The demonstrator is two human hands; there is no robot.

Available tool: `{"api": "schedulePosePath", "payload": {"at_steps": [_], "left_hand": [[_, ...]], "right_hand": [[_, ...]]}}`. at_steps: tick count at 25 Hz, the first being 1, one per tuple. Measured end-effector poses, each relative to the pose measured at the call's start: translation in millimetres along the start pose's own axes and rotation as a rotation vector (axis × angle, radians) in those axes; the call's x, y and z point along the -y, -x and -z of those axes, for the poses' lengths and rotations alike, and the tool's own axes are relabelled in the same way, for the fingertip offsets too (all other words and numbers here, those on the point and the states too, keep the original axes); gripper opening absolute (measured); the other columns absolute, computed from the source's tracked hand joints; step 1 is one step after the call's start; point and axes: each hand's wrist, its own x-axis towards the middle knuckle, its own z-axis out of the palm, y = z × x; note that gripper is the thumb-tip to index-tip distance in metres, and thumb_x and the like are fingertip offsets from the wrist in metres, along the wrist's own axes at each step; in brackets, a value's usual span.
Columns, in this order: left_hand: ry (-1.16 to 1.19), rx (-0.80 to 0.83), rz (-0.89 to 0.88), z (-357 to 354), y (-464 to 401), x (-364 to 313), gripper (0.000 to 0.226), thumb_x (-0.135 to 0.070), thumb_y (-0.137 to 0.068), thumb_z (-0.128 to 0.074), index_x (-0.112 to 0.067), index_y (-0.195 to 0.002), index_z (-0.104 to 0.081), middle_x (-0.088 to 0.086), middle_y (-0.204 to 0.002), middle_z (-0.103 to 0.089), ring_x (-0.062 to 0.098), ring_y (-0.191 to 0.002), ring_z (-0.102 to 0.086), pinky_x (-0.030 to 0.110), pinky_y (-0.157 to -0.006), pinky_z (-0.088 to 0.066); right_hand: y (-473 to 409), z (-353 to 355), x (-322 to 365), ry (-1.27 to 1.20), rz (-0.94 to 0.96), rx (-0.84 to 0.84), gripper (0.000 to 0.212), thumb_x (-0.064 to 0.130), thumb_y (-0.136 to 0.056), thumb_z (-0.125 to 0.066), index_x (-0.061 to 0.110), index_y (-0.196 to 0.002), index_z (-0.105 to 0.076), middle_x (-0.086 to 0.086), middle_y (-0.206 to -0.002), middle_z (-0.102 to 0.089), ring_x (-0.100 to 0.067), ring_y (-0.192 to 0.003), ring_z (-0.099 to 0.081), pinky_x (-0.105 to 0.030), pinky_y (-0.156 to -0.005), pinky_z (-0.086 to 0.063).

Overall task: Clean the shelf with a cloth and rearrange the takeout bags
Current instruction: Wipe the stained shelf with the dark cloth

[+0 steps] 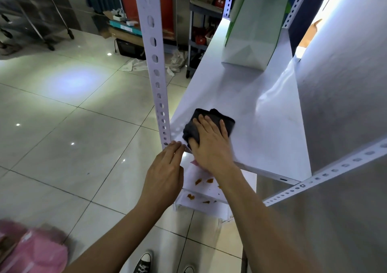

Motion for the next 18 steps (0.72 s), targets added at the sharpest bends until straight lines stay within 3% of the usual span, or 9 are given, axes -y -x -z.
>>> {"api": "schedulePosePath", "payload": {"at_steps": [6, 11, 14, 18], "left_hand": [[0.048, -0.064, 0.019, -11, 3, 2, 0.053, 0.018, -0.076, -0.060, 0.003, -0.126, -0.062, 0.018, -0.134, -0.060, 0.037, -0.122, -0.059, 0.044, -0.096, -0.054], [0.053, -0.090, 0.025, -14, 5, 1, 0.051, 0.015, -0.078, -0.060, 0.006, -0.128, -0.060, 0.021, -0.135, -0.060, 0.038, -0.123, -0.058, 0.048, -0.099, -0.052], [0.052, -0.090, 0.012, -13, 5, 4, 0.050, 0.014, -0.079, -0.060, 0.006, -0.129, -0.060, 0.021, -0.134, -0.060, 0.037, -0.124, -0.058, 0.046, -0.102, -0.050], [0.058, -0.086, 0.009, -16, 4, 4, 0.050, 0.014, -0.080, -0.057, 0.004, -0.129, -0.060, 0.020, -0.136, -0.059, 0.036, -0.126, -0.057, 0.043, -0.103, -0.048]], "right_hand": [[33, 13, -70, -0.012, -0.231, -0.126, 0.062, 0.045, -0.102, -0.038, 0.024, -0.159, -0.028, 0.007, -0.167, -0.022, -0.010, -0.155, -0.010, -0.040, -0.126, 0.007], [42, 31, -115, -0.009, -0.444, -0.123, 0.063, 0.043, -0.102, -0.036, 0.023, -0.160, -0.024, 0.006, -0.169, -0.017, -0.010, -0.156, -0.006, -0.043, -0.126, 0.009], [25, 21, -86, 0.031, -0.352, -0.103, 0.063, 0.042, -0.102, -0.035, 0.020, -0.161, -0.023, 0.003, -0.169, -0.016, -0.013, -0.156, -0.006, -0.045, -0.125, 0.009], [-20, 13, -19, 0.042, -0.034, 0.029, 0.062, 0.042, -0.103, -0.035, 0.021, -0.160, -0.024, 0.001, -0.169, -0.017, -0.014, -0.156, -0.008, -0.045, -0.126, 0.006]]}}
